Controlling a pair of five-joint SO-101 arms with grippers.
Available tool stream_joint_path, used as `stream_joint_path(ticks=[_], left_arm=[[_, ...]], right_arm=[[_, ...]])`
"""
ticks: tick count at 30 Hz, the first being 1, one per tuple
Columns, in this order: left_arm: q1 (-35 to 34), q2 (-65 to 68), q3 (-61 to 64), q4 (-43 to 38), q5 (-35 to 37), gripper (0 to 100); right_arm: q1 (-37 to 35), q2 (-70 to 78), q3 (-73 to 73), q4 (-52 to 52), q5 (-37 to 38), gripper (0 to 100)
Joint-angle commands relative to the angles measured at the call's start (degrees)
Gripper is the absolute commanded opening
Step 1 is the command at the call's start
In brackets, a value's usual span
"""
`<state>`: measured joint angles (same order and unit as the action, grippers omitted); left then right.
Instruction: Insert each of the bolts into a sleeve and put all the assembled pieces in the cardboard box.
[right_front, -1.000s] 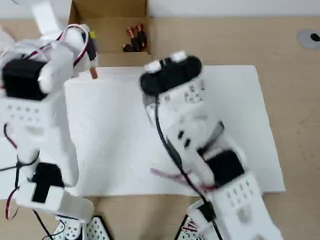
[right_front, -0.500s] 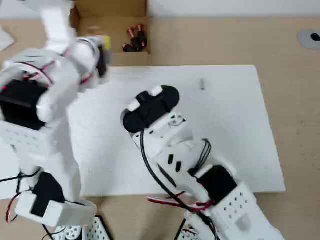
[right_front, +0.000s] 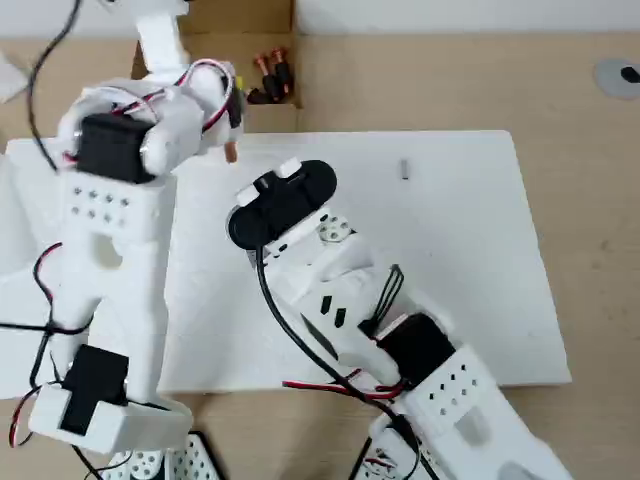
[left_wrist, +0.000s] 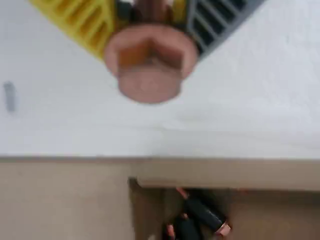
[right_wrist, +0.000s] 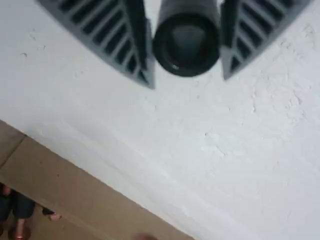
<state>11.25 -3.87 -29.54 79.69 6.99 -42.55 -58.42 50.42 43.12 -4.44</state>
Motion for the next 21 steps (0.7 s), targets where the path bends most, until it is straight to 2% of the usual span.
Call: stream_joint_path(ticks=[1, 7, 10, 16, 21], left_arm=[[0.3, -2.9, 10.4, -11.0, 1.2, 0], [-1.7, -12.7, 33.0, -35.3, 3.1, 0], [-1.1, -20.6, 44.0, -43.1, 3.0, 0], [1.5, -36.4, 56.0, -45.7, 3.2, 0], [2.5, -41.5, 60.6, -45.7, 3.2, 0]], right_arm=[[-0.4, 0.1, -3.6, -1.6, -0.5, 0.9], [-0.3, 0.1, -2.8, -1.6, -0.4, 0.9], [-0.1, 0.1, -2.1, -1.6, -0.4, 0.9], [1.5, 0.3, -2.1, -2.0, -0.4, 0.9], [1.5, 3.2, -2.4, -2.1, -0.3, 0.9]])
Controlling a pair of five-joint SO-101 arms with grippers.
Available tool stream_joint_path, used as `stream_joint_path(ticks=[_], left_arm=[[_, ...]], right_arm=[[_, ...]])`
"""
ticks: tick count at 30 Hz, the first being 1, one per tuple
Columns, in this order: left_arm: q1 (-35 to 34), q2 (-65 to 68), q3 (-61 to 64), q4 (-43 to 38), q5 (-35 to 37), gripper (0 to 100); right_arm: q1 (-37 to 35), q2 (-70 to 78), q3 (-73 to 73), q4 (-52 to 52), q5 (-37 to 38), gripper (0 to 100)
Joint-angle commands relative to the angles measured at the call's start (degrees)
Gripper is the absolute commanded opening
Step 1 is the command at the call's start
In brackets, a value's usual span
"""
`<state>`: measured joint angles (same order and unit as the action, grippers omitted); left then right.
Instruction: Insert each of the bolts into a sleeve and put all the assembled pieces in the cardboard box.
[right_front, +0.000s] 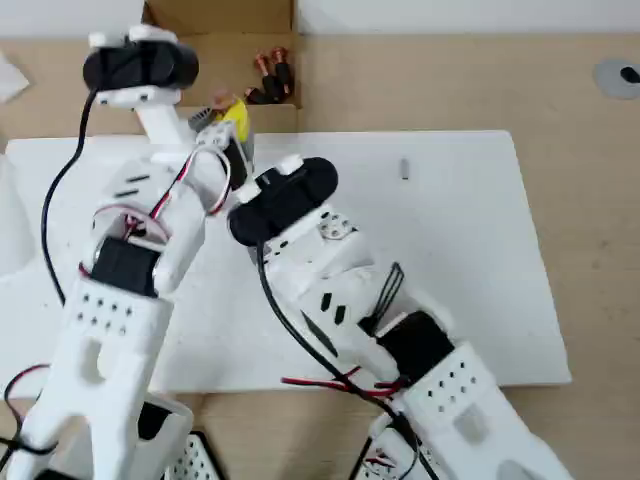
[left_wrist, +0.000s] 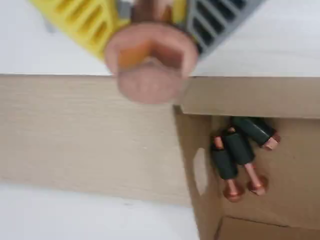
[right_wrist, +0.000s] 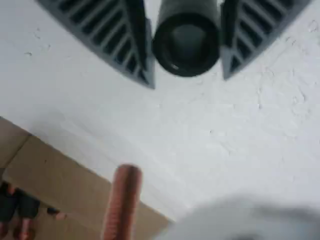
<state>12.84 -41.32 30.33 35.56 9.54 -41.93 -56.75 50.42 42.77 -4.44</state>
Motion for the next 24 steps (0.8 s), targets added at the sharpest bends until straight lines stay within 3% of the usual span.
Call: stream_joint_path(ticks=[1, 5, 12, 24], left_arm=[[0.9, -4.6, 1.3, -1.6, 0.6, 0], [-0.3, -5.8, 3.1, -1.8, 0.5, 0], [-9.8, -12.7, 6.7, -1.6, 0.5, 0], [-23.6, -33.9, 19.4, -1.5, 0.5, 0]], right_arm=[[0.7, 2.7, -2.4, -1.8, -0.3, 0.9], [0.9, 8.3, -1.8, -3.3, 0.1, 0.9], [1.3, 19.4, 0.0, -3.7, 8.2, 1.0], [5.0, 35.5, -5.9, -3.7, 8.7, 1.0]])
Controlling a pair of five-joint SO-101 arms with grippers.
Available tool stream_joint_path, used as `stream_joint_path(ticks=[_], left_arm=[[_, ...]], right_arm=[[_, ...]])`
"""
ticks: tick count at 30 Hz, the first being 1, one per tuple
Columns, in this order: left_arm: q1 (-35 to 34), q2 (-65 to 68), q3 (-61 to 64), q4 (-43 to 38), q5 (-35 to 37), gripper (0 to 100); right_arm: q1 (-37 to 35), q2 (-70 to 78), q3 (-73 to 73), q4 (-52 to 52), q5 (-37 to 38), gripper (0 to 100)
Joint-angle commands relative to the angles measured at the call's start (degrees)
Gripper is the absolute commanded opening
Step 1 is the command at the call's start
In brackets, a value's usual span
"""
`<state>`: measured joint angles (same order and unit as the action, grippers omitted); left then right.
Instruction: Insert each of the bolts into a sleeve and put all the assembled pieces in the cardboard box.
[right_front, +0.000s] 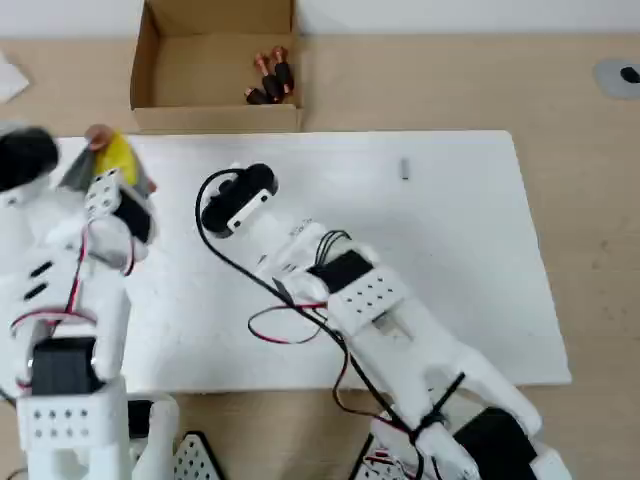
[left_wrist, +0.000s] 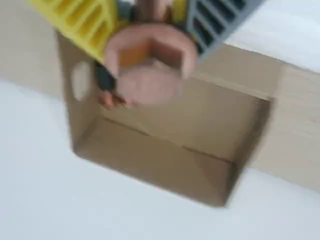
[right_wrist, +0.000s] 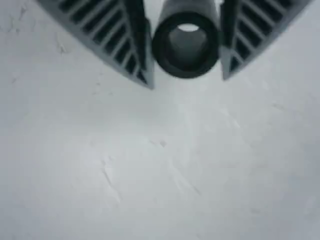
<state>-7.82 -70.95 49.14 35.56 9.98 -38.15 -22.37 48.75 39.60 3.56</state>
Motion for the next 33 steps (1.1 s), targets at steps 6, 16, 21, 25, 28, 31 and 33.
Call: stream_joint_path(ticks=[6, 16, 21, 25, 28, 31, 33], left_arm=[[-8.4, -7.9, 1.3, -1.5, 0.1, 0], [-10.6, -8.0, -2.4, 5.5, 0.4, 0], [-10.9, -8.0, -3.0, 5.8, 0.5, 0], [-10.9, -11.4, -2.5, 5.8, 0.4, 0], [-10.9, -15.8, -2.4, 6.0, 0.3, 0], [-10.9, -19.4, -2.2, 8.4, 0.2, 0], [-10.9, -20.6, -2.1, 10.4, 0.2, 0]], right_arm=[[1.2, 2.3, -4.8, -0.5, 0.7, 1.2], [1.2, 2.3, -4.5, -0.3, 6.6, 1.3], [1.0, 2.4, -4.2, -0.4, 8.8, 11.8], [1.1, 2.3, -3.2, -0.3, 8.7, 26.0], [1.1, 2.2, -2.9, -0.3, 8.7, 30.1], [1.1, 2.2, -3.1, -0.4, 8.4, 30.0], [1.1, 2.2, -3.1, -0.3, 8.4, 30.0]])
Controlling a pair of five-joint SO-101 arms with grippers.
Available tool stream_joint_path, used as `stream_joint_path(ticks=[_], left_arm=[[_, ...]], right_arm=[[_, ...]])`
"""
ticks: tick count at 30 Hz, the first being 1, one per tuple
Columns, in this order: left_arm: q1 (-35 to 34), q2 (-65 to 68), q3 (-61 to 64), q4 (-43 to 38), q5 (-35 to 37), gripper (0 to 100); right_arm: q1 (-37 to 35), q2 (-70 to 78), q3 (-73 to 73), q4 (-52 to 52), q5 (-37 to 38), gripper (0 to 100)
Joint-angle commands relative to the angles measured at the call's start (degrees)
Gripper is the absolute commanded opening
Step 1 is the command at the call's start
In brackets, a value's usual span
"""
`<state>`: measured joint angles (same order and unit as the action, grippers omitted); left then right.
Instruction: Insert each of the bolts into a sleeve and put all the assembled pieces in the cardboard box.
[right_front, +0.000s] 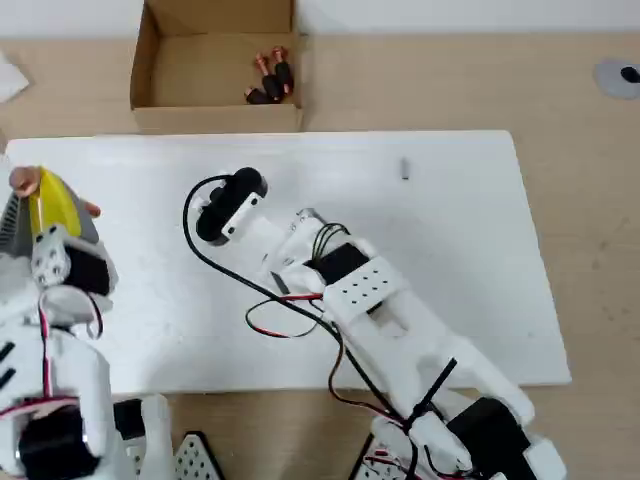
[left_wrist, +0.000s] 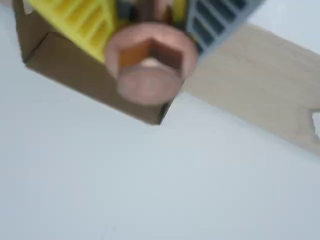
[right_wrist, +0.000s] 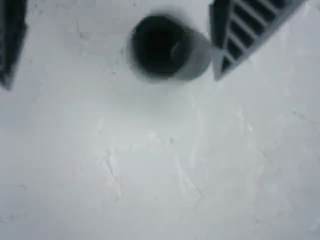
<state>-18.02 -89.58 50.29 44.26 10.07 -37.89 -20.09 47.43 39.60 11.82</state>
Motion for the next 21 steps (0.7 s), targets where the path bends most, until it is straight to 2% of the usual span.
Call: stream_joint_path(ticks=[1, 4, 8, 12, 14, 21], left_arm=[[-0.7, -2.2, -3.3, 2.5, 0.1, 0], [-0.8, -2.5, -3.8, 4.3, 0.1, 0], [-4.1, -2.6, -5.5, 4.6, 0.1, 0], [-5.0, -2.6, -5.5, 6.2, 0.1, 0], [-4.9, -2.6, -5.5, 7.4, 0.1, 0], [-4.7, -2.6, -5.5, 7.5, 0.2, 0]], right_arm=[[0.8, 0.0, -1.8, -0.3, 0.2, 30.0], [1.0, -0.3, -1.9, -0.2, 0.4, 30.0], [3.6, -0.7, -2.8, 0.7, 0.4, 30.0], [10.0, -6.0, -9.8, 14.8, 0.4, 30.0], [10.6, -7.7, -11.6, 19.4, 0.4, 30.1], [10.2, -8.3, -12.0, 22.2, 0.3, 30.1]])
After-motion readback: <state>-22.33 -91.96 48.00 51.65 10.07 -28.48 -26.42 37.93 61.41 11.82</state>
